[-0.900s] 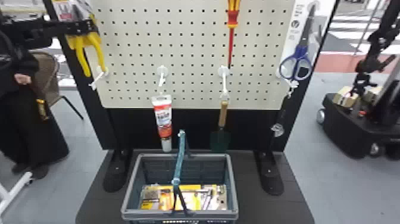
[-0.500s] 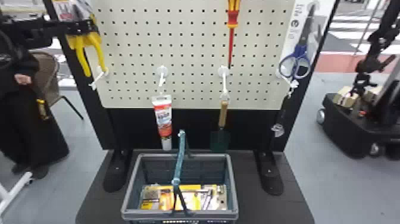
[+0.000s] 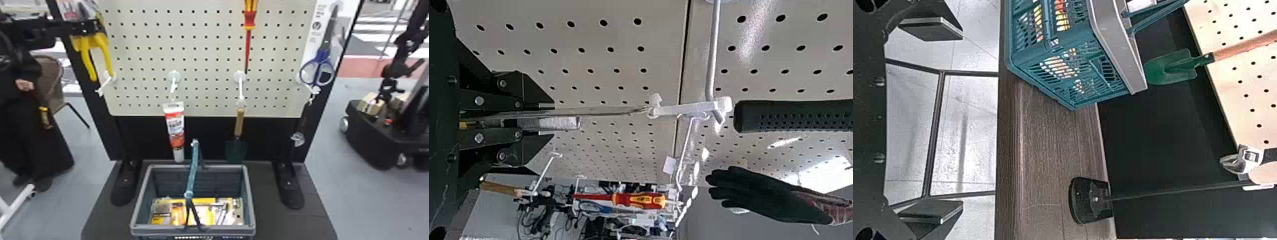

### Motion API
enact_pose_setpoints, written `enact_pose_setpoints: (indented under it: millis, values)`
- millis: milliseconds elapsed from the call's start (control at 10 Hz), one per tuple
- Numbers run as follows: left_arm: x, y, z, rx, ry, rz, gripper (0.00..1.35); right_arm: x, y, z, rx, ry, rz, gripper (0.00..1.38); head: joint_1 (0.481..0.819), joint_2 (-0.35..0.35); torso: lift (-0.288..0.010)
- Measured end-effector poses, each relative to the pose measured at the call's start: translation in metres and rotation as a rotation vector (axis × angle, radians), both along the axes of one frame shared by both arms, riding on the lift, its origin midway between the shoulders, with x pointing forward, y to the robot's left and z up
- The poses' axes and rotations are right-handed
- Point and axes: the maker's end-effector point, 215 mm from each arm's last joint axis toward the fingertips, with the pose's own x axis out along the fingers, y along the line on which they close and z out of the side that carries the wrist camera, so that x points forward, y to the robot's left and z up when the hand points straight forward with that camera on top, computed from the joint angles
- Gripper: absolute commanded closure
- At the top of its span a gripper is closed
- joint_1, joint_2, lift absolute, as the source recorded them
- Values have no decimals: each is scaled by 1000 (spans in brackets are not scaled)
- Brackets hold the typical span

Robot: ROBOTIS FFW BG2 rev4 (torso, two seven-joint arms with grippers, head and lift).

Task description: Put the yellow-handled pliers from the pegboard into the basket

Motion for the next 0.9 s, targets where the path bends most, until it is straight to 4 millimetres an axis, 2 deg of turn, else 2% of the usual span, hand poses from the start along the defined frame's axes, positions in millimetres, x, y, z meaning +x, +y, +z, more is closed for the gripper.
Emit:
enact_pose_setpoints:
  millis: [300, 400, 500, 900]
  values:
    - [-13, -10, 17, 26, -46, -4, 1207, -1, -1, -1, 0, 2, -2, 105, 549, 0, -100]
    - [-17, -12, 13, 24, -45, -6, 1207, -1, -1, -1, 1, 2, -2, 105, 549, 0, -100]
    - [-21, -11, -4, 5, -26, -2, 1207, -1, -1, 0, 2, 0, -3, 105, 549, 0, -100]
    - [-52, -9, -104, -105, 73, 32, 1207, -2, -2, 4, 12, -4, -9, 105, 549, 0, -100]
